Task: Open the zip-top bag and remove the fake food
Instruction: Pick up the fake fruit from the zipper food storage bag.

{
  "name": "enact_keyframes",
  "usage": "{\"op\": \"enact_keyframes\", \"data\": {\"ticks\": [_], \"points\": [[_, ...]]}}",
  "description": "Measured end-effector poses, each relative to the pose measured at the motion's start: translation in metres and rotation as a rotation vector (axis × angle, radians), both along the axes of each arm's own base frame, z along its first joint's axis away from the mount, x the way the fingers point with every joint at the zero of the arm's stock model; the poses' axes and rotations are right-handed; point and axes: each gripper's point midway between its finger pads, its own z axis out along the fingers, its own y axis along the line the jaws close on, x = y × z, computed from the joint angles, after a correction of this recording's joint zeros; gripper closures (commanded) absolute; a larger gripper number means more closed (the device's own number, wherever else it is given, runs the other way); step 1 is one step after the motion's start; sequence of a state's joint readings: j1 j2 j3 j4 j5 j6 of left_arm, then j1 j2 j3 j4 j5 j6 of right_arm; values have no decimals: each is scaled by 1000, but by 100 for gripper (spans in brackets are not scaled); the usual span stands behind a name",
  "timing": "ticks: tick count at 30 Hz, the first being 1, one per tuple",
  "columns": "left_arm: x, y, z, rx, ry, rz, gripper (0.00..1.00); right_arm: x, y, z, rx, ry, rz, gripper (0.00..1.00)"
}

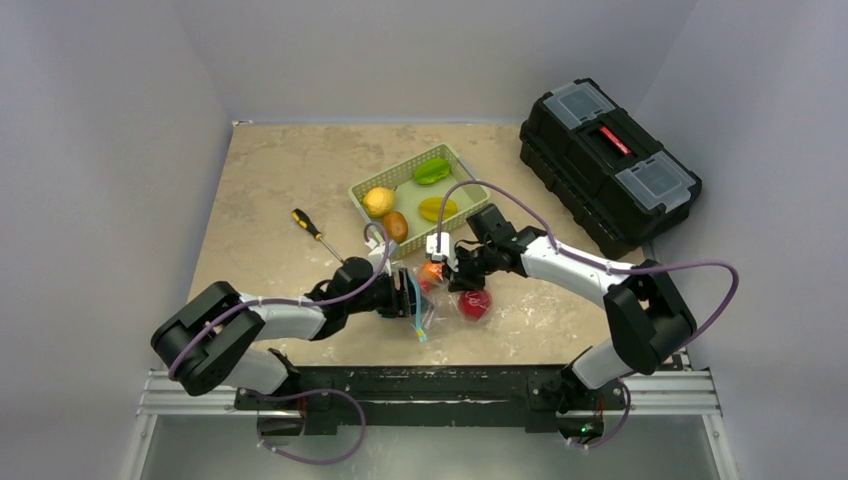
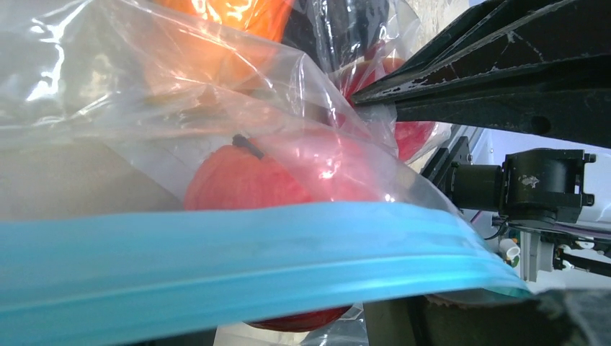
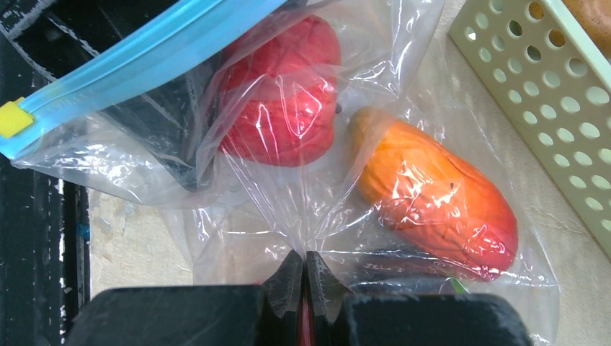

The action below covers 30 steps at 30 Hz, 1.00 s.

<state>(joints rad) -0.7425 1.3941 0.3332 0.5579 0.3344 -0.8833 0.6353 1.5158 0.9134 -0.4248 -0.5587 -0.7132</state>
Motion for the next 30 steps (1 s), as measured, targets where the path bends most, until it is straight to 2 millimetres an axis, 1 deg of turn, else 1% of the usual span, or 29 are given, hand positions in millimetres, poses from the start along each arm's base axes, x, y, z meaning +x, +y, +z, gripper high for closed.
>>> {"op": "enact_keyframes", "data": {"ticks": [1, 4, 8, 11, 13, 17, 20, 25, 30], "points": [[0, 1, -1, -3, 0, -1, 84, 0, 0, 0, -1, -1, 0, 100], [-2, 6, -3, -2, 8, 4, 85, 1, 1, -1, -2, -10, 0, 100], [-4, 16, 0, 15, 7, 9, 85, 3, 2, -1, -6, -30, 1, 100], [-9, 25, 2, 49, 3, 1, 85, 12, -13, -7, -63, -57, -41, 100], [-12, 31, -1, 77, 11, 4, 85, 15, -20, -11, -88, -62, -58, 100], [-16, 42, -14, 145, 47, 18, 86, 16, -24, -12, -103, -67, -58, 100], [-17, 44, -17, 157, 57, 18, 89, 15, -25, -12, -106, -70, -51, 100], [-17, 40, -8, 132, 33, -2, 92, 14, -26, -12, -109, -72, -40, 100], [-14, 43, 20, 89, -41, 5, 95, 12, -27, -11, -112, -75, -32, 100]]}}
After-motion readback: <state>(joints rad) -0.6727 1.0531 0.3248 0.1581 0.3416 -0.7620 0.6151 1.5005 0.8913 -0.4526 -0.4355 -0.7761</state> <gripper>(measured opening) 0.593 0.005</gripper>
